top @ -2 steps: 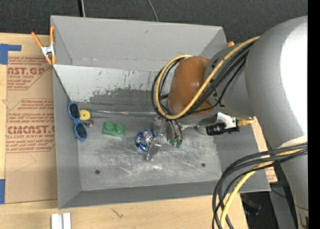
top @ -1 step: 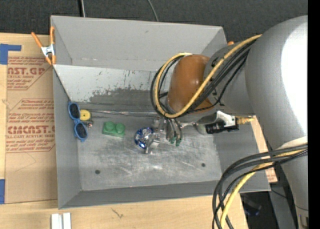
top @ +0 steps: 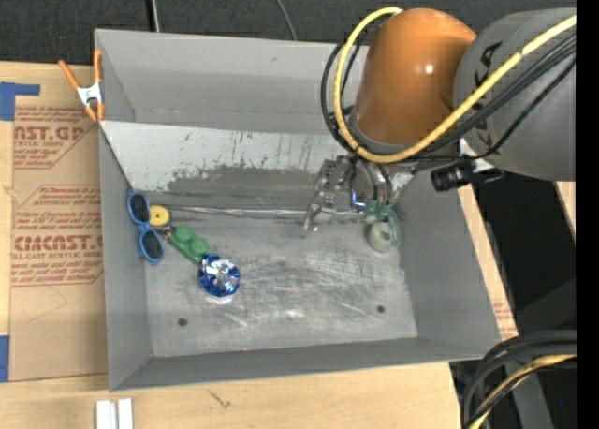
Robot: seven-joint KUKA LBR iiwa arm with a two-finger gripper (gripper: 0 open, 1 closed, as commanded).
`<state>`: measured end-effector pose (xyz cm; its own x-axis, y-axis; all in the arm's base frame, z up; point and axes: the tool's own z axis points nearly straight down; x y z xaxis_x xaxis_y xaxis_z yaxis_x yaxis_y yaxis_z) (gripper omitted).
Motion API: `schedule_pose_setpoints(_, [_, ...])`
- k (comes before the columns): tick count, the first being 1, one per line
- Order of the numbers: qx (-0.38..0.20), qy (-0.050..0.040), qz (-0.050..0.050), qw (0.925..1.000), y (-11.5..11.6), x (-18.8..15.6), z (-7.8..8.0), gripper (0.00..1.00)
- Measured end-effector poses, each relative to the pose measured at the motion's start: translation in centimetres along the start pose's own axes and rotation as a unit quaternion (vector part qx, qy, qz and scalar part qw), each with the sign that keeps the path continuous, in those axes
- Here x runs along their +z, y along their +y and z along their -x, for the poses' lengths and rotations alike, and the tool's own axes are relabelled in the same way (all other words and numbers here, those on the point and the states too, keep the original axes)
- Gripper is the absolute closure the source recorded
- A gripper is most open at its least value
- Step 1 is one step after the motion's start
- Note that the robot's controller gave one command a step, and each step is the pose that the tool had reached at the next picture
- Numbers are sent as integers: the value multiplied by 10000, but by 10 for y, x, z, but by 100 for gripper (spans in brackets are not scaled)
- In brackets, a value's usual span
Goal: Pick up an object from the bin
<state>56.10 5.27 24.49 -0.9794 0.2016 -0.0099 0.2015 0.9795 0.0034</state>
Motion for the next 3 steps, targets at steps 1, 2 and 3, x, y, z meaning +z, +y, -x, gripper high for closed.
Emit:
schedule_pose_setpoints(1, [484,94,-33,9988,-10,108,-44,100])
schedule_pose_setpoints(2, [480,50,-17,9988,-9,103,-41,0])
schedule_pose_setpoints(3, [-581,53,-1,9983,96,162,-28,0])
